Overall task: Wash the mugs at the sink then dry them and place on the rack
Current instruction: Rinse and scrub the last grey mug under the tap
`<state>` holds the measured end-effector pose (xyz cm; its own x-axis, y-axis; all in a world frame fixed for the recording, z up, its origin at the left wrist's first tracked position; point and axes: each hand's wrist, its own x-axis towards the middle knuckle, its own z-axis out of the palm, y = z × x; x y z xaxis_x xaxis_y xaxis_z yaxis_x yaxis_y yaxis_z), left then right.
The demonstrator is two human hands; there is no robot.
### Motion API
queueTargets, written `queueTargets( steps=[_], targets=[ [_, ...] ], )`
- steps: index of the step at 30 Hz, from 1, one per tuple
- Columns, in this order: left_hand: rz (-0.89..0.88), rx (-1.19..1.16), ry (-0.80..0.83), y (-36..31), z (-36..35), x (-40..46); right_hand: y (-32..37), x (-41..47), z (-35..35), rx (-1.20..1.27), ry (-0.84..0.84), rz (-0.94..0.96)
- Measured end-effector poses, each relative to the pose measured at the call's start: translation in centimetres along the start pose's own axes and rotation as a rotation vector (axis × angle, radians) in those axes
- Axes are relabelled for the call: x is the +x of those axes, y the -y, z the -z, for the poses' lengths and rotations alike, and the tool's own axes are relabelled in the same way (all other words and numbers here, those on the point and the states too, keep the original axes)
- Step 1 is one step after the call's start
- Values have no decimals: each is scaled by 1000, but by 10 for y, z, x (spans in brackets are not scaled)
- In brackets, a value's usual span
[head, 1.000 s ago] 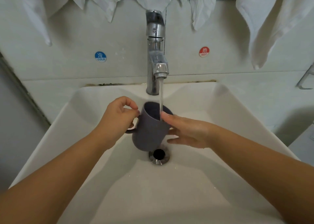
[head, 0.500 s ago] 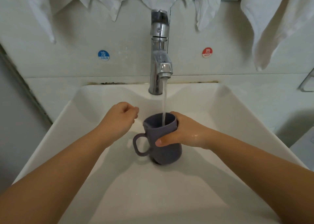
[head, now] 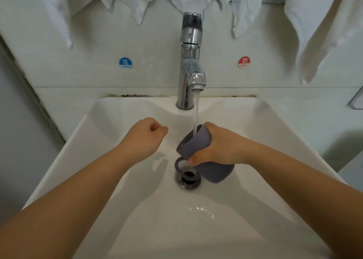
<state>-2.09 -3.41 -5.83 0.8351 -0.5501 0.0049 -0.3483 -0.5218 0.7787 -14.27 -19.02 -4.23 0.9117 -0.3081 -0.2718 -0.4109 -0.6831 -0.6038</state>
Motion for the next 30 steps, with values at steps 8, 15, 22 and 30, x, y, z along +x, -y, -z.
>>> queueTargets(
  steps=[8,15,22,30],
  targets=[
    [-12,73,109,1,-2,-3,18,-28,8,-1193,-308,31],
    [-13,78,204,3,-6,-5,25,-23,8,-1404,-304,-1],
    [110,-72,268,-5,-6,-13,26,-25,11,-884,-294,-99],
    [450,-736,472,-21,-12,-28,11,-5,-12,692,-83,-267]
  ],
)
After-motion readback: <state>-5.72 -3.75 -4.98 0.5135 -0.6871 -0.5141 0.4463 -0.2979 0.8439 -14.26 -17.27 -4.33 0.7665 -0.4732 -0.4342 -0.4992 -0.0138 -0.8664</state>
